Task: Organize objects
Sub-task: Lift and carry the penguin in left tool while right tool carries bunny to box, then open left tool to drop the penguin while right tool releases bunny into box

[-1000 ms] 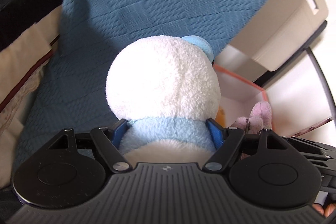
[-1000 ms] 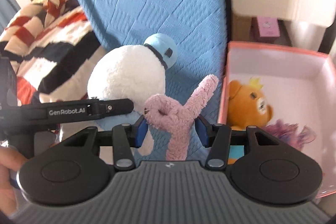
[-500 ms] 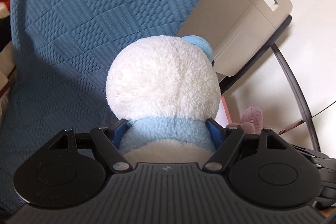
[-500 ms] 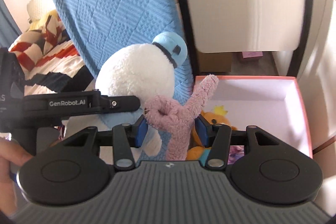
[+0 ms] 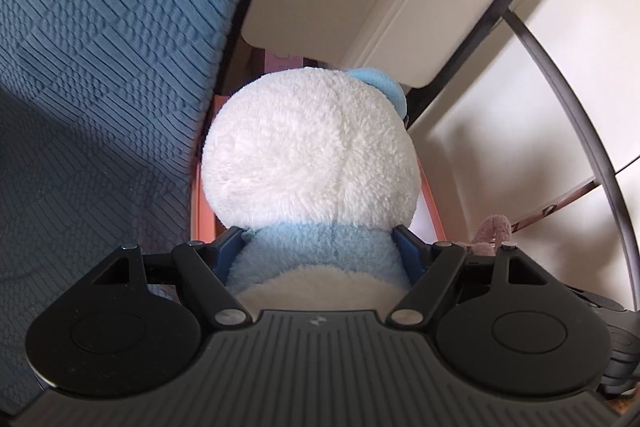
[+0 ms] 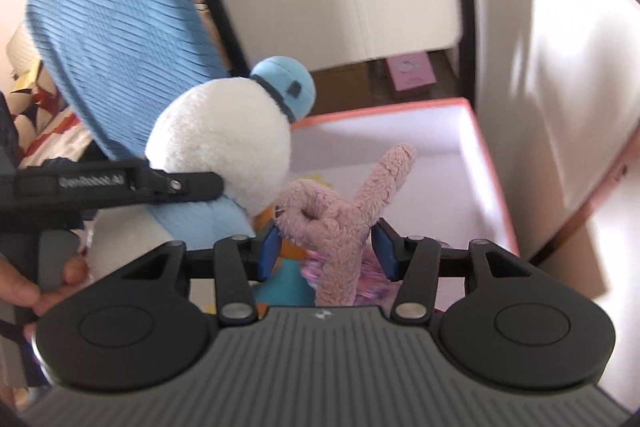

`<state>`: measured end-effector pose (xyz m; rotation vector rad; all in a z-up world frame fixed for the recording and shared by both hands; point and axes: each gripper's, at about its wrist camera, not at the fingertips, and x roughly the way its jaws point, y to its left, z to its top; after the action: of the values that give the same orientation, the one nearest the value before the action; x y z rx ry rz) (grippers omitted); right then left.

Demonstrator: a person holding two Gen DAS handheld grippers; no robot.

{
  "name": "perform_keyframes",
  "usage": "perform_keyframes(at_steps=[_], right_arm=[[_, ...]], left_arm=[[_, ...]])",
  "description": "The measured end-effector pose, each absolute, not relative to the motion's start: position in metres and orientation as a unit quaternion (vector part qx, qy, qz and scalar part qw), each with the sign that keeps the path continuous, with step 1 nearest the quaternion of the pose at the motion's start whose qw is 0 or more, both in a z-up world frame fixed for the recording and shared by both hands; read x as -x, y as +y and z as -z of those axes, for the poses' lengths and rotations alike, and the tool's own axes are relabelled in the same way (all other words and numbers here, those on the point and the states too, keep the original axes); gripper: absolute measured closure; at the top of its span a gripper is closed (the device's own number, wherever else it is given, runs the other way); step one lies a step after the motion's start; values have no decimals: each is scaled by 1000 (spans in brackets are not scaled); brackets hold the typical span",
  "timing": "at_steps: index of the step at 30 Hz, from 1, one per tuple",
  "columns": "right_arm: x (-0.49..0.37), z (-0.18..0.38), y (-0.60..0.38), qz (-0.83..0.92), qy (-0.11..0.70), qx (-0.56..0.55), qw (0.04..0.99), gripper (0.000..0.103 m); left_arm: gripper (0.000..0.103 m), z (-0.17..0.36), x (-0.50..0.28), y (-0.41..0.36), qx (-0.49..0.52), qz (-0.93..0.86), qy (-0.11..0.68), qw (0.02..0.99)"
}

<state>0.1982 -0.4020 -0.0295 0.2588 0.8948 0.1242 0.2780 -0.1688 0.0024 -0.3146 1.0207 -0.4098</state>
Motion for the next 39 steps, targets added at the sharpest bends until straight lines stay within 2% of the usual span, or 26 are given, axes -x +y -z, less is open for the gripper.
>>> perform_keyframes(at_steps=[11, 21, 27, 28, 29, 31, 32, 39], right_arm=[[-211, 103, -440, -33, 468, -156, 869, 50], [-227, 125, -452, -32, 478, -165, 862, 50], [-224, 113, -457, -28, 470, -168, 866, 48], [-224, 108, -458, -26, 466, -170, 868, 43], [-223, 102, -459, -14, 461, -166, 872, 42], [-223, 87, -462, 8, 450, -156, 879, 28], [-221, 77, -464, 3, 441, -165, 882, 25], [-196, -6, -456, -15, 380, -175, 908, 19]], left_arm=[[23, 31, -286, -209, 116, 193, 514, 827], [22, 51, -294, -217, 103, 188, 533, 818], [19, 31, -294, -215, 117, 204, 500, 834], [18, 24, -294, -215, 116, 202, 498, 835], [18, 18, -294, -214, 115, 204, 492, 838], [17, 3, -290, -213, 111, 211, 482, 843], [16, -5, -288, -212, 108, 214, 478, 845], [16, -58, -259, -200, 92, 235, 458, 852]])
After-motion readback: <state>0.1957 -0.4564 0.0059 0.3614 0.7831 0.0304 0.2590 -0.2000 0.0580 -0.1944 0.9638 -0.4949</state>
